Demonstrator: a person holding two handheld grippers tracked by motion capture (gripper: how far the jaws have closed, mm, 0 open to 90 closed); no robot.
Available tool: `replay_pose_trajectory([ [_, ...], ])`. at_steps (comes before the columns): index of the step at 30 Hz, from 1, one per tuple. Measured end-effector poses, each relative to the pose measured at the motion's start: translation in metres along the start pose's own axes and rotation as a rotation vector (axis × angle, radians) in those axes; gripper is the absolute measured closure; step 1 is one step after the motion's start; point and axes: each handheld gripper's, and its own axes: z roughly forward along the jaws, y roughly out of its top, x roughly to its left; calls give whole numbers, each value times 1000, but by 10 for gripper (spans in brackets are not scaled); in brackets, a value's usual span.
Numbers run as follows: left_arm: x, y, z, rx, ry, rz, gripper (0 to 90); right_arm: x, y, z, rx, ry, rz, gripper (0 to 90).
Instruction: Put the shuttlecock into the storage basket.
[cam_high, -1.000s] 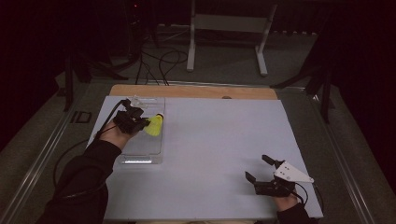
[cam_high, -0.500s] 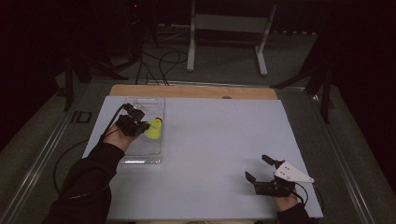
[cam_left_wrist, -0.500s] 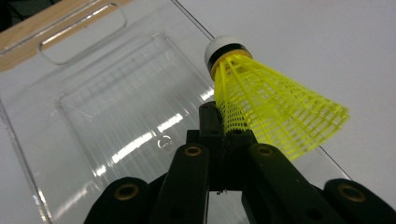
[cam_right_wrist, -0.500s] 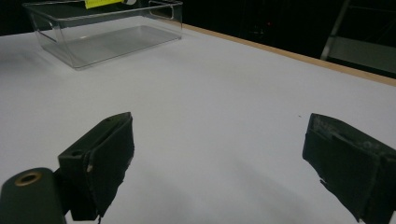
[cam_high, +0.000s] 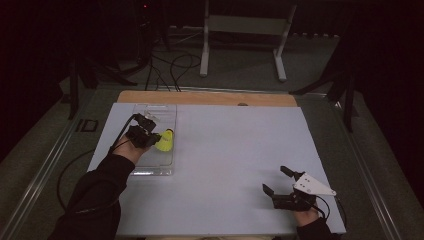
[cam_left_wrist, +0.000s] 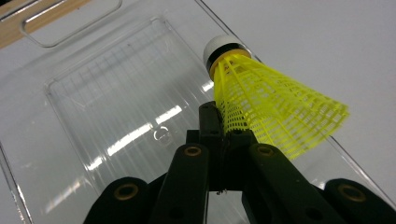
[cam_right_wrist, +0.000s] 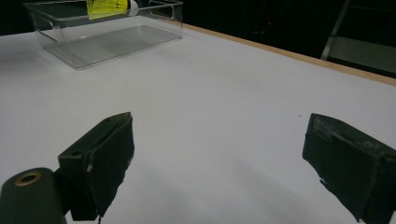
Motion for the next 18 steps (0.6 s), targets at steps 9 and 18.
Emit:
replay_pose_trajectory([
  [9,-1,0,8,37,-13,10,895,0,0,0,-1,-1,-1,89],
  [18,1,-3,16,83,-57,24,880,0,0,0,-2,0,-1,89],
])
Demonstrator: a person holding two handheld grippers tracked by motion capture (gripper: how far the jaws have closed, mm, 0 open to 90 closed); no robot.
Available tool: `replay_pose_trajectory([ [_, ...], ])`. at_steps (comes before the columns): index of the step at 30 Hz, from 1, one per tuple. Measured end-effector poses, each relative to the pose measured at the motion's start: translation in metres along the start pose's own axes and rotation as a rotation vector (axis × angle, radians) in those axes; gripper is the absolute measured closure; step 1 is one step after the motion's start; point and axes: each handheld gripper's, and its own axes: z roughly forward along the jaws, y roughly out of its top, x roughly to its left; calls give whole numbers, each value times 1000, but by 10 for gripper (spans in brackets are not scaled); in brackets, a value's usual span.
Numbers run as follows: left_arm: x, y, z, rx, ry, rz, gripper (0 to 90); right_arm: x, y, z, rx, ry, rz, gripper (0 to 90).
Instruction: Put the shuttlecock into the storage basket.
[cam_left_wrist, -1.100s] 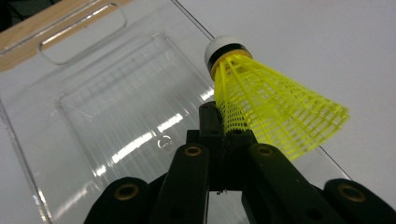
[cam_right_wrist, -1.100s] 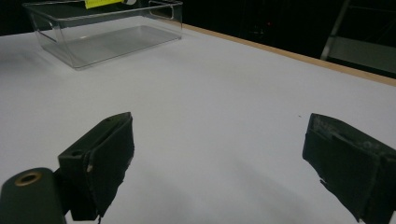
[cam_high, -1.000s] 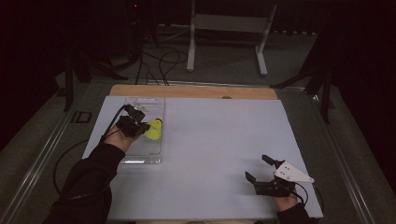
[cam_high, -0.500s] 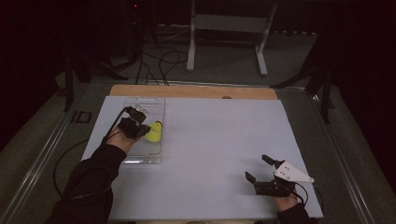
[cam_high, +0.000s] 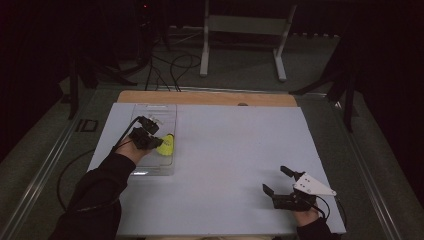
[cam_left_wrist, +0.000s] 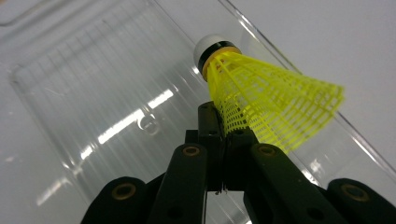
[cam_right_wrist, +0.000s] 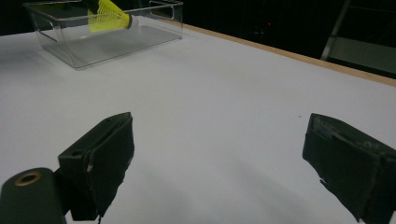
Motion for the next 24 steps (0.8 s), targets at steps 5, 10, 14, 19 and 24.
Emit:
replay_pose_trajectory([
  [5,-1,2,1,25,-29,-1,618,0,0,0,1,0,-1,89],
  [10,-8,8,-2,58,4,8,206,0,0,0,1,-1,-2,89],
  [14,-8,10,-8,36,12,-5,61,0,0,0,0,0,-2,89],
  [19,-9,9,-15,19,27,16,0,0,0,0,0,-1,-2,89],
  [24,-12,10,-20,7,34,29,0,0,0,0,0,-2,-2,89],
])
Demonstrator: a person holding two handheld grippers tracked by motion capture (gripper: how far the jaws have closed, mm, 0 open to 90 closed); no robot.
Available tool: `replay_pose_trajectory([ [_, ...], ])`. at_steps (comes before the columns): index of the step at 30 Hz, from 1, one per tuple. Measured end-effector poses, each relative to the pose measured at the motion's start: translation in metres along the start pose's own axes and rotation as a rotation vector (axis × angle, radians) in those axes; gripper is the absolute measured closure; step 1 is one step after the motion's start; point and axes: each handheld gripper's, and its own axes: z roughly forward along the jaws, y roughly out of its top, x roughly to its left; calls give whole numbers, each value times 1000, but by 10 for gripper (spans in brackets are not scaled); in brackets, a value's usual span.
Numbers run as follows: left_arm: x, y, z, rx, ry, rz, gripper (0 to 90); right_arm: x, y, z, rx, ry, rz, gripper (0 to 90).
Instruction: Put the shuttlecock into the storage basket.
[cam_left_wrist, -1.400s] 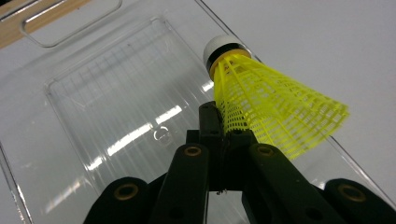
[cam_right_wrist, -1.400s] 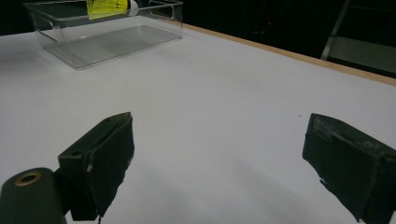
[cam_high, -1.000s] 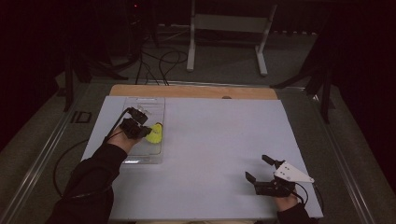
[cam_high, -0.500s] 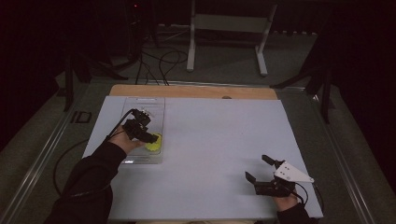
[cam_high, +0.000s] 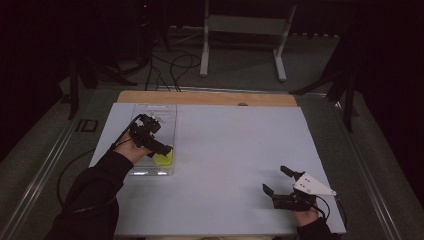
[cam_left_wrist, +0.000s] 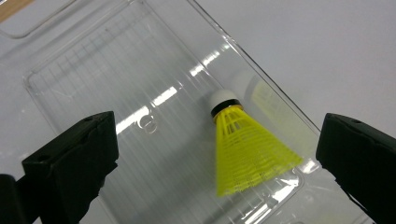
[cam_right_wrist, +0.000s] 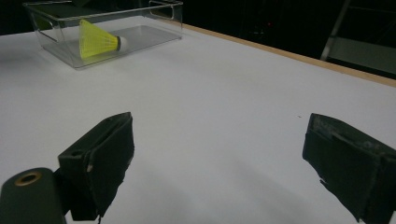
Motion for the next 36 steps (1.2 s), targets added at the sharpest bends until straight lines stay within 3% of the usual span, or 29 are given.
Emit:
replay_pose_trajectory([
  [13,1,0,-14,-41,-13,25,0,0,0,0,1,1,1,89],
  [22,1,-3,-23,-93,-82,39,0,0,0,1,3,3,2,89],
  [36,-2,-6,-36,-146,-157,63,0,0,0,2,4,8,1,89],
])
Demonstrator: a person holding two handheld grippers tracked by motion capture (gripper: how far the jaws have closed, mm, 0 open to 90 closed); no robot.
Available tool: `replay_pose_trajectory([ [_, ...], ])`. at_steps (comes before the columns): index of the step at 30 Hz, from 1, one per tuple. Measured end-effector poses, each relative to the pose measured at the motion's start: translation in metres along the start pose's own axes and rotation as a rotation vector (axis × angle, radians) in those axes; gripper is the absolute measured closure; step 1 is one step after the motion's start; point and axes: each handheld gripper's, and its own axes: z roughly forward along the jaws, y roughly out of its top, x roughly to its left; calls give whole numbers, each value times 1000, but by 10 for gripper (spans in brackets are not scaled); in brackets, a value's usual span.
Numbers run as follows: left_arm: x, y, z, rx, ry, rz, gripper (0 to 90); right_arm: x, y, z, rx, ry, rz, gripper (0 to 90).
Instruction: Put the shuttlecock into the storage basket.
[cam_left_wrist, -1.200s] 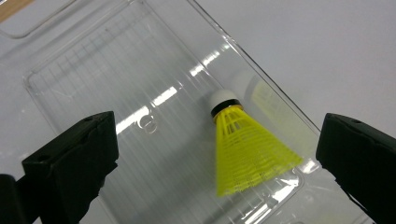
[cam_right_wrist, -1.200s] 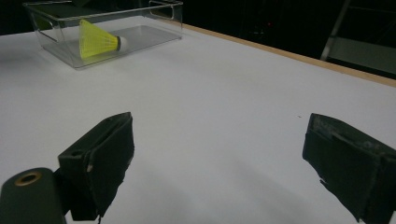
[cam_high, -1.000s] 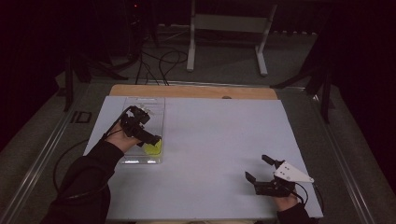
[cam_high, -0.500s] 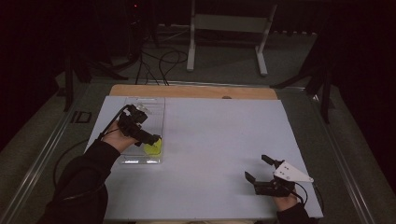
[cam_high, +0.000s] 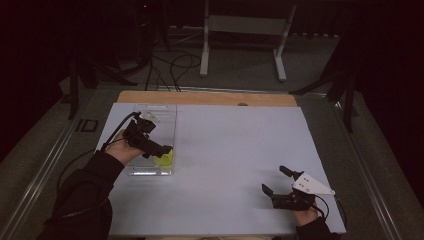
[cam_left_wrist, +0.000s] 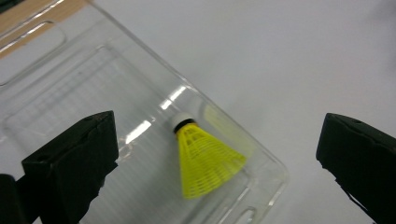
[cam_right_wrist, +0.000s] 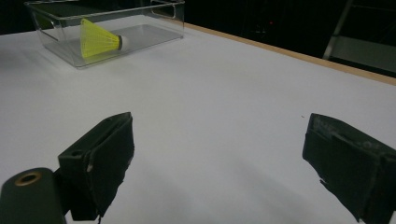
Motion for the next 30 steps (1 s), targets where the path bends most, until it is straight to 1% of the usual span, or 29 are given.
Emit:
replay_pose_trajectory([
  [1,-1,0,-1,2,-2,6,0,0,0,0,0,0,-2,89],
  [3,-2,0,-2,-15,-23,-6,0,0,0,0,0,-1,-2,89],
  [5,-4,0,-4,-26,-30,1,0,0,0,1,1,0,-2,89],
  [7,-6,0,-6,-40,-49,-3,0,0,0,0,0,-1,-2,89],
  [8,-8,0,-8,-44,-43,5,0,0,0,0,1,-1,-2,89],
  [9,-9,-1,-8,-50,-48,7,0,0,0,0,1,-1,-2,89],
  [10,-10,-1,-9,-56,-60,10,0,0,0,0,1,-2,-3,89],
  [12,-13,-3,-11,-71,-61,20,0,0,0,0,0,-1,-4,89],
  [14,-14,-5,-12,-90,-81,23,0,0,0,0,1,-1,-5,89],
  [16,-17,-8,-13,-102,-78,41,0,0,0,0,1,0,-4,89],
  [17,-18,-10,-13,-106,-86,46,0,0,0,0,1,-1,-6,89],
  [20,-23,-15,-14,-113,-92,72,0,0,0,0,2,1,-4,89],
  [24,-28,-21,-16,-123,-107,81,0,1,0,0,3,2,-3,89],
  [29,-35,-29,-18,-152,-125,91,0,1,1,0,2,0,-6,89],
  [30,-37,-31,-18,-156,-128,99,0,1,1,0,2,0,-6,89],
])
